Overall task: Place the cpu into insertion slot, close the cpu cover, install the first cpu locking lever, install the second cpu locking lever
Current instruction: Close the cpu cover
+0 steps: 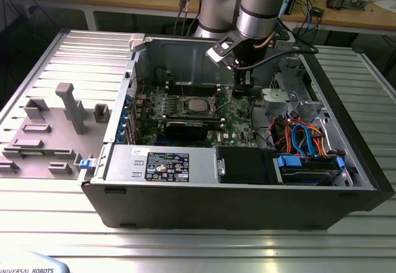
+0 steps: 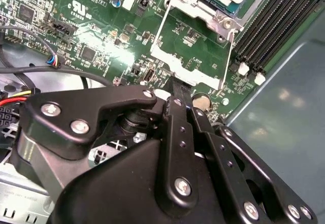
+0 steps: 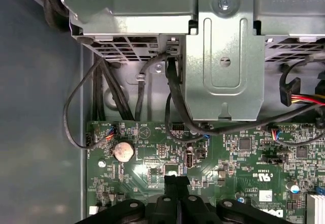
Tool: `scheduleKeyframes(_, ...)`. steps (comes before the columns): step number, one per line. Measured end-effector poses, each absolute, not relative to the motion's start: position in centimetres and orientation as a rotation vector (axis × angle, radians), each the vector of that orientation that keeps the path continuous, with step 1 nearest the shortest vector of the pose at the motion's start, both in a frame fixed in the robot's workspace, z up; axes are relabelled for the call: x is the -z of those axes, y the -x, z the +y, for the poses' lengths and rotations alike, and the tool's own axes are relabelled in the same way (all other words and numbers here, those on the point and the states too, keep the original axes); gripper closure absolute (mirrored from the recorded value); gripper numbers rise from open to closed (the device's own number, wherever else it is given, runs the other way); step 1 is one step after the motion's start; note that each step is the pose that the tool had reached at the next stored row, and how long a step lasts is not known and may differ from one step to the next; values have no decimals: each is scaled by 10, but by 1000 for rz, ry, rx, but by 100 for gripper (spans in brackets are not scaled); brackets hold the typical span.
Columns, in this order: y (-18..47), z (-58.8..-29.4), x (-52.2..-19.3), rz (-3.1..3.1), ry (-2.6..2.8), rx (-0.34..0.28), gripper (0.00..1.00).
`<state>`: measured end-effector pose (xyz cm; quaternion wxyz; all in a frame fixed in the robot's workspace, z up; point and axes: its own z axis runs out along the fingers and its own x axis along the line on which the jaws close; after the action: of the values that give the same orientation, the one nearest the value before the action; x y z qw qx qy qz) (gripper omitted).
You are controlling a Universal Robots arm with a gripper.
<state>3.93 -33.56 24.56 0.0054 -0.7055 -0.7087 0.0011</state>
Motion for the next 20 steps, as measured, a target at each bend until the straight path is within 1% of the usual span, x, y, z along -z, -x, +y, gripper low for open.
scheduleKeyframes(20, -33, -336, -245, -2219, 2209, -3, 89)
